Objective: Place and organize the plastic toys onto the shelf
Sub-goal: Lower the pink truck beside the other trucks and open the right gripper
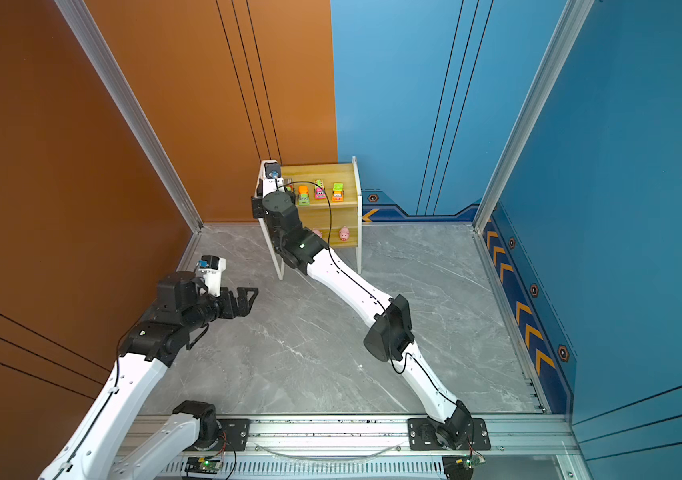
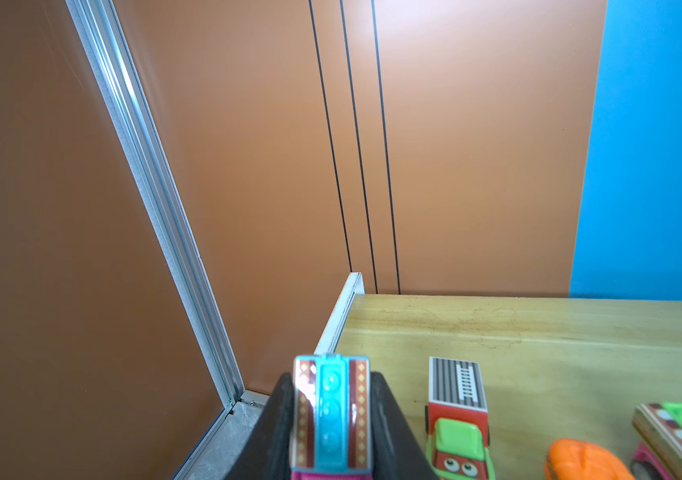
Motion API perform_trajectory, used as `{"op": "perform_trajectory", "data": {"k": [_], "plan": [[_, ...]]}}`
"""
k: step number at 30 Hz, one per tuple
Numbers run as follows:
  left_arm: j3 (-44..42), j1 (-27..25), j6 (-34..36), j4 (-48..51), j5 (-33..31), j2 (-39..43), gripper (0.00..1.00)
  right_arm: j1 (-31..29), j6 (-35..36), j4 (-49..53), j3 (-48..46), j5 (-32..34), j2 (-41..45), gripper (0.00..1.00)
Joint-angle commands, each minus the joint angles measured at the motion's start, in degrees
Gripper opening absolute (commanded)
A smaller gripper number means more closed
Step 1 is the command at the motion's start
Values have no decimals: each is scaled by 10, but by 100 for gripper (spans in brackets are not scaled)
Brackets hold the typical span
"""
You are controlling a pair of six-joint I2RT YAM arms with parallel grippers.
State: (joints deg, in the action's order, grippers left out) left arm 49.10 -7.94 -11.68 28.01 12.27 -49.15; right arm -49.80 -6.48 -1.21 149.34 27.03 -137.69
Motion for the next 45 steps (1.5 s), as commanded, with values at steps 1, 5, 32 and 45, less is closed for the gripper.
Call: {"op": "perform_trajectory", "data": {"k": [1, 5, 32, 45], "plan": [[5, -6, -5, -3, 15, 1, 98, 5, -11, -14, 17, -6, -14, 28], [5, -6, -4, -3, 16, 1, 98, 5, -8, -17, 18, -1, -20, 28], [5, -3, -6, -5, 21, 4, 98, 15, -24, -16, 30, -12, -52, 33], [5, -3, -6, -6, 22, 4, 98, 15, -22, -23, 41, -20, -44, 47]]}}
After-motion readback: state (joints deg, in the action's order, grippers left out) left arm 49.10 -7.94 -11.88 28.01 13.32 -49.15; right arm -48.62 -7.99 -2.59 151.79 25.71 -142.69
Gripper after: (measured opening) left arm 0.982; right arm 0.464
